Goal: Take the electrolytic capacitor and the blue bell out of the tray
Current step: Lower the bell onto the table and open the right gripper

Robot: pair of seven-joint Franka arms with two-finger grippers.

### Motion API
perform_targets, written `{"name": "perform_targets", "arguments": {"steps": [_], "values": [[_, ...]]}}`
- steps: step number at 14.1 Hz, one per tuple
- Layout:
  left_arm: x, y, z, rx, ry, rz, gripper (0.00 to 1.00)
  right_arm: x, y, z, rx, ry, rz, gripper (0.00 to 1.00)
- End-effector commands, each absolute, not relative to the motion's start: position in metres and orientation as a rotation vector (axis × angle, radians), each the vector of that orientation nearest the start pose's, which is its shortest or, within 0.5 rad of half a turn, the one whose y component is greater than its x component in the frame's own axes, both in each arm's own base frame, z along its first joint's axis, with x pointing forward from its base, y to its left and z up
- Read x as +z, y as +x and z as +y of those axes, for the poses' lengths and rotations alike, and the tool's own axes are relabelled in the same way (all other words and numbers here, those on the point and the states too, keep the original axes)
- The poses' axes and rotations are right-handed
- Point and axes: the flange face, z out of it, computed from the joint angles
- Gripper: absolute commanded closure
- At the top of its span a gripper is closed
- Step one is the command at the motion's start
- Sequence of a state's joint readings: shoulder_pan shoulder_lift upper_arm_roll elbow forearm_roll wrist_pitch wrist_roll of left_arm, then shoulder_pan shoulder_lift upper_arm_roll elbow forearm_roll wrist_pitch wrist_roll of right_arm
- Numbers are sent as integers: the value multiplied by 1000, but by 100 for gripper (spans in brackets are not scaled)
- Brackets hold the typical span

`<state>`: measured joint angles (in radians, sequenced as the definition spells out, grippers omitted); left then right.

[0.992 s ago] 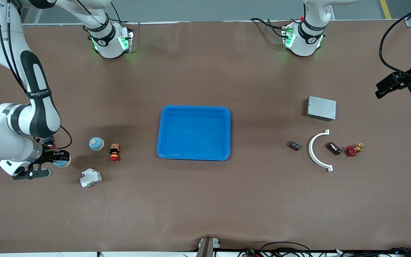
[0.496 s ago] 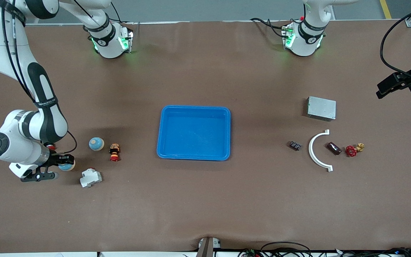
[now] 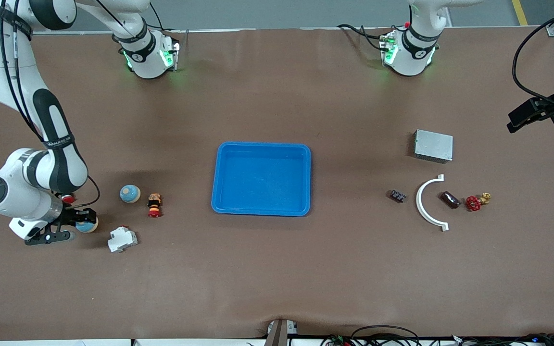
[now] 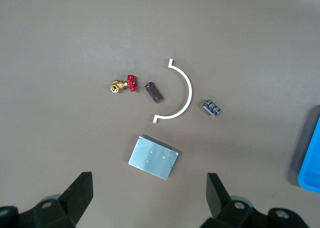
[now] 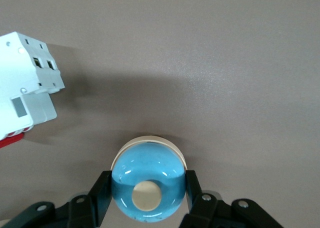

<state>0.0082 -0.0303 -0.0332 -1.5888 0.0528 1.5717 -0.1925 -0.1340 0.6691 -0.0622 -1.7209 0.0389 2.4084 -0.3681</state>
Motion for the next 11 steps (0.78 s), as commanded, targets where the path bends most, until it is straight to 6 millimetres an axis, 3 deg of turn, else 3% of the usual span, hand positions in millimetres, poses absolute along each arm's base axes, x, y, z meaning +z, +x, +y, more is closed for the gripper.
{"name": "perform_targets", "arguments": {"steps": [1, 11], "values": [[635, 543, -6, -33, -3099, -236, 0, 198, 662, -132, -62, -3123, -267, 100], [638, 539, -3, -17, -3098, -244, 0, 188, 662, -134, -82, -3130, -265, 100]]}}
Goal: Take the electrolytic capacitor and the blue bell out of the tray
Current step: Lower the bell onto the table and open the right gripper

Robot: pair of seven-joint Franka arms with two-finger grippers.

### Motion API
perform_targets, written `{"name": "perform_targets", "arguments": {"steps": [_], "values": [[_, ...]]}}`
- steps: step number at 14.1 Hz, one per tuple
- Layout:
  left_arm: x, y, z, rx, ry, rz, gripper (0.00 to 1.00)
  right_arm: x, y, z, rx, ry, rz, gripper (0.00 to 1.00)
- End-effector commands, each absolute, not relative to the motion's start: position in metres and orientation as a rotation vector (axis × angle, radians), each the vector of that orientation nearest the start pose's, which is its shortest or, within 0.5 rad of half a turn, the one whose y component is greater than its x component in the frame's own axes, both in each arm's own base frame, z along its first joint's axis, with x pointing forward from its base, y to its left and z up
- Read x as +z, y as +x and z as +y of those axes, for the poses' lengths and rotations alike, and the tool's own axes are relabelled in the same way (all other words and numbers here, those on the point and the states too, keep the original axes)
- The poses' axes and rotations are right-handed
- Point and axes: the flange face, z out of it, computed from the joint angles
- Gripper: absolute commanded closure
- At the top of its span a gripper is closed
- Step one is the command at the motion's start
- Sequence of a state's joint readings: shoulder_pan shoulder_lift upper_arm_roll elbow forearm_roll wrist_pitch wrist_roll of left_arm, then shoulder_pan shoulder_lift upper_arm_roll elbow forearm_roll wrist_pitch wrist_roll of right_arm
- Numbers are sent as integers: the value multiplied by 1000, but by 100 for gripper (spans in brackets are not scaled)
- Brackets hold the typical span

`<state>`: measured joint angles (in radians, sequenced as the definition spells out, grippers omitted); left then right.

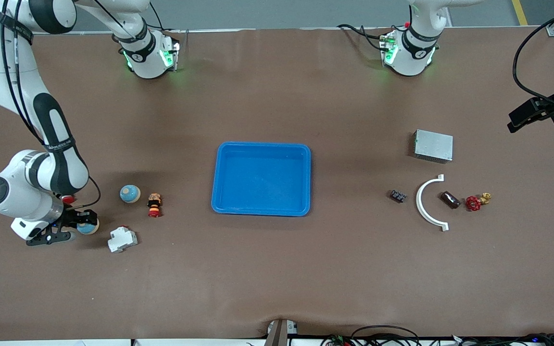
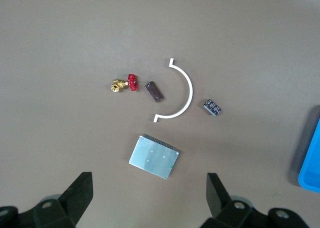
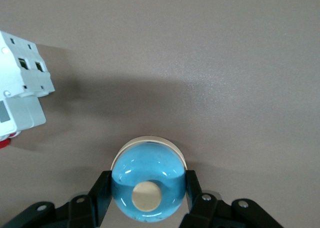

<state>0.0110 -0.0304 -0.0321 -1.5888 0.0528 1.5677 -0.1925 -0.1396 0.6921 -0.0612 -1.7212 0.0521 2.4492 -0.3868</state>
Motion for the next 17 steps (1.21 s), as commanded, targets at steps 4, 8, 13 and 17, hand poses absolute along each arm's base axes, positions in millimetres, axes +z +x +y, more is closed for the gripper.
{"name": "perform_targets", "arguments": {"steps": [4, 8, 13, 17], "values": [[637, 537, -2, -3, -3097, -247, 0, 184, 661, -136, -80, -3120, -232, 4], [637, 538, -3, -3, -3095, -244, 0, 183, 661, -136, -83, -3112, -216, 0], [637, 538, -3, -3, -3095, -244, 0, 183, 661, -136, -83, -3112, -216, 0], [636, 539, -3, 0, -3095, -244, 0, 188, 661, -135, -74, -3109, -216, 0]]}}
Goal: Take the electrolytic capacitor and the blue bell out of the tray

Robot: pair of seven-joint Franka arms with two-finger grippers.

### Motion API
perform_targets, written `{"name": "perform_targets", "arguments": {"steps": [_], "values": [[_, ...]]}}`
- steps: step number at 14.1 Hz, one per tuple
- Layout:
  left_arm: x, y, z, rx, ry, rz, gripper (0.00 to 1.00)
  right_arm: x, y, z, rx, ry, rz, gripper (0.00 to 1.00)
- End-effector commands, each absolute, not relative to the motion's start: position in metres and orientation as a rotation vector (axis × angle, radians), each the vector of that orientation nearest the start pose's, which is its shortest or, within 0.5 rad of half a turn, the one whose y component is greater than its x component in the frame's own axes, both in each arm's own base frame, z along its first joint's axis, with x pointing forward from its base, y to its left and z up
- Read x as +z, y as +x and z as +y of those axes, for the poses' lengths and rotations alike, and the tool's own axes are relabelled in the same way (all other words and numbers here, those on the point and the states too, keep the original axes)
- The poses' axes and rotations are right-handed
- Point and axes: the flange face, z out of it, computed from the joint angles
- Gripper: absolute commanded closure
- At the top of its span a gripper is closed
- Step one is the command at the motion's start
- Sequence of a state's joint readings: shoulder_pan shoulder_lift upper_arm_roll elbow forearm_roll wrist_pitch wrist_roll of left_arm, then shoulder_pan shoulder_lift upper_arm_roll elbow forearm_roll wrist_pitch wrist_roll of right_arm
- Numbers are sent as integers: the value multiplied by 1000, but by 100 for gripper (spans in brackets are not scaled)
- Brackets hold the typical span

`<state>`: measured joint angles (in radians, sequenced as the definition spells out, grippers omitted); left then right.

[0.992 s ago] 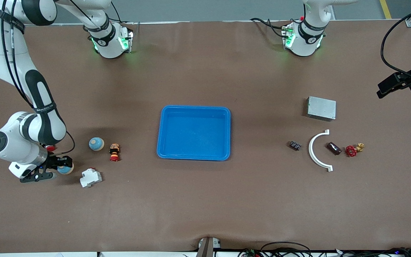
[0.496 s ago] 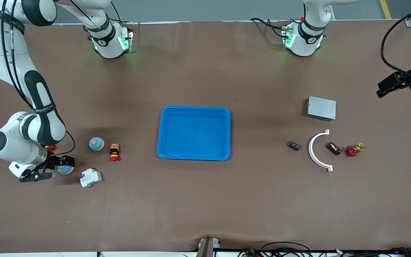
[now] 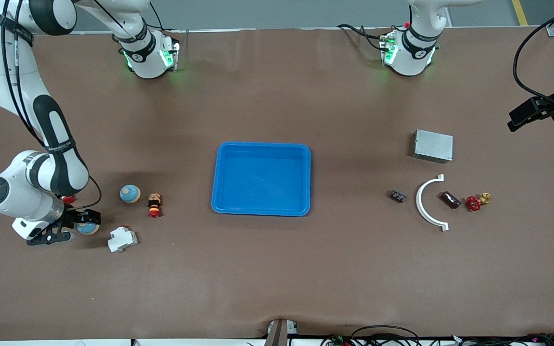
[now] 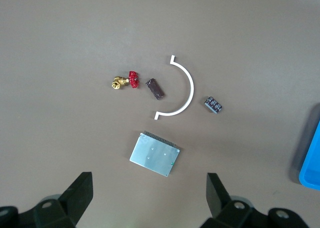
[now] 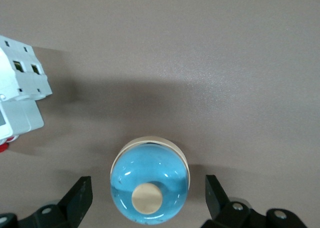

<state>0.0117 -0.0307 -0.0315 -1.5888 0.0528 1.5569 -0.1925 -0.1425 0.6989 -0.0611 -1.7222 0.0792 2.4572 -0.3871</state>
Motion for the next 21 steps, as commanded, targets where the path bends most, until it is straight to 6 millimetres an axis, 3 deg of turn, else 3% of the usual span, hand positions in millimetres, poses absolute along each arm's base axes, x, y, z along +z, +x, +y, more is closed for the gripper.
{"name": "perform_targets", "arguments": {"steps": [1, 3, 6, 16, 21], "values": [[636, 539, -4, 0, -3095, -242, 0, 191, 661, -134, -76, -3109, -204, 0], [635, 538, -2, 4, -3095, -246, 0, 193, 659, -130, -31, -3101, -154, 0], [636, 539, -2, 2, -3095, -246, 0, 214, 662, -109, 2, -3095, -17, 0], [635, 539, -2, 4, -3095, -246, 0, 355, 646, -83, 57, -3065, 135, 0], [634, 542, -3, -7, -3096, -246, 0, 431, 623, -52, 98, -3067, 122, 0]]}}
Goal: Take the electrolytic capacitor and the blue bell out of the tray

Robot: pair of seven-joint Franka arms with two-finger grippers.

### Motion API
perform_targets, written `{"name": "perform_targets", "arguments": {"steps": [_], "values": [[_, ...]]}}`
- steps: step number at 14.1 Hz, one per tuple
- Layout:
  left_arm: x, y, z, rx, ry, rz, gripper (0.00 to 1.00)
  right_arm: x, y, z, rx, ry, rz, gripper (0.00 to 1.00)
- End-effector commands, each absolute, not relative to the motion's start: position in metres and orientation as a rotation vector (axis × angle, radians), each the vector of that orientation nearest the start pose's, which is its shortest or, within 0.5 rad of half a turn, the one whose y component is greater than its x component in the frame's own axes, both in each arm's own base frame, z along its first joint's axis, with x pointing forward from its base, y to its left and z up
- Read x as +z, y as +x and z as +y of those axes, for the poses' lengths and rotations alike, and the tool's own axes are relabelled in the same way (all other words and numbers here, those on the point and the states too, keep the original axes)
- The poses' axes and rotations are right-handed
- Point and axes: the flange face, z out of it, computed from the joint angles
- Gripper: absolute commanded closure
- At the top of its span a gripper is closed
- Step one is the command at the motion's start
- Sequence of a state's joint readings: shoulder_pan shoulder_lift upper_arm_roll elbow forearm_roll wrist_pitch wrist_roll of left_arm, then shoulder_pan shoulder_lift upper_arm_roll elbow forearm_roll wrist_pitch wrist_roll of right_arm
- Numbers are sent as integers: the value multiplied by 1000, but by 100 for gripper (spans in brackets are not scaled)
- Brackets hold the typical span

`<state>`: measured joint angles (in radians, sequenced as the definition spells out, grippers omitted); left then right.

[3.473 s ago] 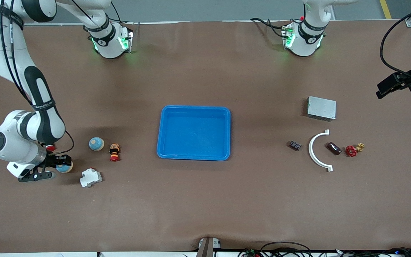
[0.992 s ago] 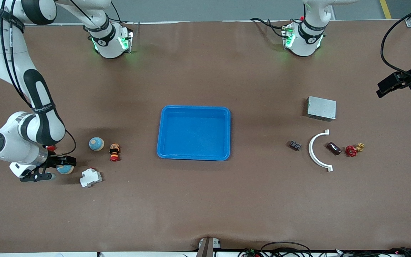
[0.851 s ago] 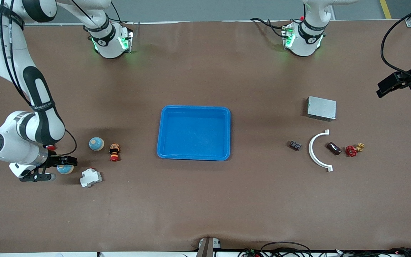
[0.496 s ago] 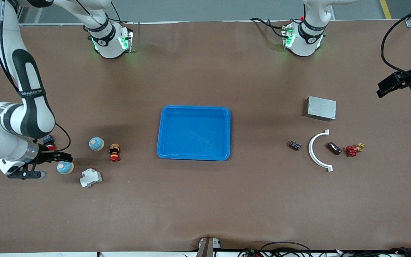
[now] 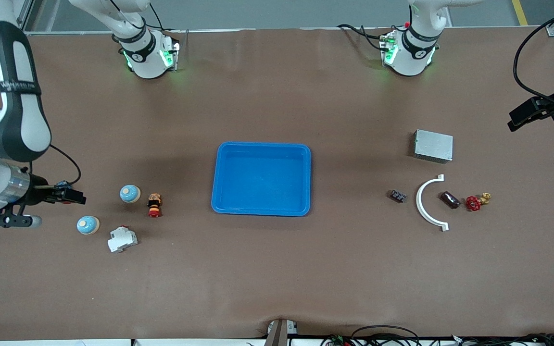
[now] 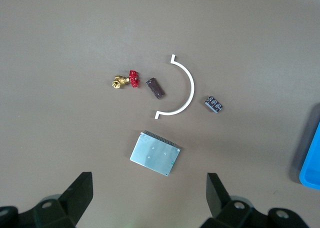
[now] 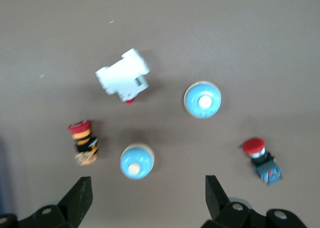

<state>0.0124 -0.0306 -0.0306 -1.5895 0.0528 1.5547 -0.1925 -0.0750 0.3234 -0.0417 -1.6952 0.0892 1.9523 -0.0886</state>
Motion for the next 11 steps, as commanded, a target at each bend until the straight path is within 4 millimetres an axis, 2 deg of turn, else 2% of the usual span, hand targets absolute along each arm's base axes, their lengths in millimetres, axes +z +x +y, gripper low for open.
{"name": "perform_targets", "arguments": {"steps": [1, 6, 11], "values": [[634, 543, -2, -7, -3096, -248, 0, 447, 617, -43, 97, -3067, 120, 0], [635, 543, -3, -12, -3096, -246, 0, 520, 588, -39, 54, -3077, 95, 0], [637, 542, -2, -19, -3098, -251, 0, 574, 571, -35, 85, -3081, 75, 0]]}}
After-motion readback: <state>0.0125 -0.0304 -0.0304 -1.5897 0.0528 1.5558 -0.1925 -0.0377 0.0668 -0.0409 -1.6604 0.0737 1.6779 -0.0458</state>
